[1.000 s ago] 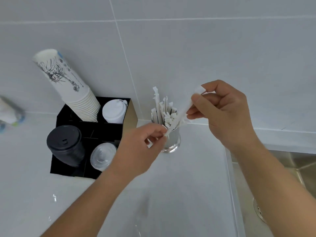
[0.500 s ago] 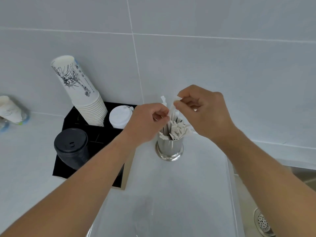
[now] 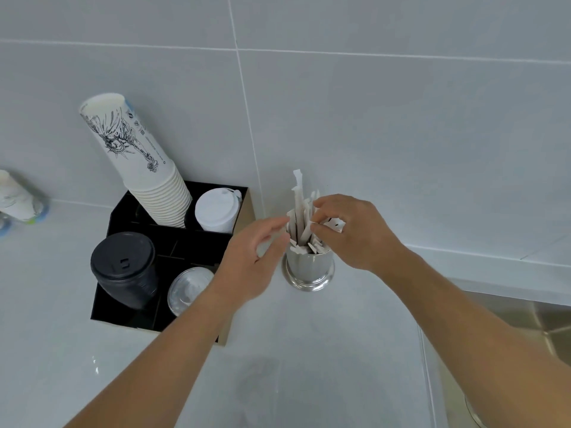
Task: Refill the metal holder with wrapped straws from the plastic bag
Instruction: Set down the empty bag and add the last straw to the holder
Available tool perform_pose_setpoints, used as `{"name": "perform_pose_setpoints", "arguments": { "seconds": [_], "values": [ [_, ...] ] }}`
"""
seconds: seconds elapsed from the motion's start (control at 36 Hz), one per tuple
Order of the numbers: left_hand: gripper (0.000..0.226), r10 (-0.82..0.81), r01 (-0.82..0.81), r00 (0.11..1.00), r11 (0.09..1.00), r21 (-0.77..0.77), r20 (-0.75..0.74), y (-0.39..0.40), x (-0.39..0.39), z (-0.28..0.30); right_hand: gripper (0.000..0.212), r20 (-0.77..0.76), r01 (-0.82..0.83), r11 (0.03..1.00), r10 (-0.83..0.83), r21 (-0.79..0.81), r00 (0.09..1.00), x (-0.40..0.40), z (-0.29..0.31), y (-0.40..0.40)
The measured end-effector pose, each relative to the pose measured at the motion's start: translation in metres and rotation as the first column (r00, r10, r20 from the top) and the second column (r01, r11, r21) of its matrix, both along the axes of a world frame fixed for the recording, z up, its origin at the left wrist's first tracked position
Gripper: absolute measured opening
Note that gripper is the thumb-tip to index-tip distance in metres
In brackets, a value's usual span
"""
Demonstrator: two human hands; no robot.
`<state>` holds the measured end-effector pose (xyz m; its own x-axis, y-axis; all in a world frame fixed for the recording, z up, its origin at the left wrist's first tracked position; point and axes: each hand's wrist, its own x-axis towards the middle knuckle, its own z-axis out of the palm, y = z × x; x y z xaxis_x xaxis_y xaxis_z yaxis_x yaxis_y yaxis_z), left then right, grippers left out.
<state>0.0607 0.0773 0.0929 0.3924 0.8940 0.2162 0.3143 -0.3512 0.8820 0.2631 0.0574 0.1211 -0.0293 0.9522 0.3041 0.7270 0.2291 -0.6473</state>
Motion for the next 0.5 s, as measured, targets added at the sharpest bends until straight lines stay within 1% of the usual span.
{"name": "perform_pose_setpoints", "arguments": {
  "seconds": [0.08, 0.17, 0.28, 0.42, 0.5],
  "values": [
    [0.030, 0.024, -0.020, 0.999, 0.996, 0.087, -0.048, -0.006, -0.001, -0.009, 0.003, 0.007, 0.030, 0.998, -0.030, -0.056, 1.000, -0.003, -0.004, 0.002],
    [0.025, 0.030, -0.027, 0.999, 0.996, 0.084, -0.036, -0.009, 0.004, -0.016, 0.007, 0.031, 0.021, 0.997, -0.019, -0.078, 0.999, -0.005, -0.010, 0.003],
    [0.017, 0.049, -0.048, 0.998, 0.999, 0.024, -0.034, -0.009, 0.010, -0.020, 0.009, 0.058, 0.000, 0.991, 0.008, -0.130, 0.998, -0.007, -0.017, 0.002],
    [0.016, 0.053, -0.055, 0.998, 0.997, -0.053, -0.031, -0.009, 0.013, -0.018, 0.013, 0.026, 0.023, 0.980, -0.018, -0.195, 1.000, -0.006, -0.016, -0.001],
    [0.014, 0.061, -0.062, 0.998, 0.992, -0.110, -0.014, -0.011, 0.013, -0.014, 0.016, -0.006, 0.047, 0.981, -0.049, -0.189, 0.999, -0.005, -0.013, -0.006]
  ]
}}
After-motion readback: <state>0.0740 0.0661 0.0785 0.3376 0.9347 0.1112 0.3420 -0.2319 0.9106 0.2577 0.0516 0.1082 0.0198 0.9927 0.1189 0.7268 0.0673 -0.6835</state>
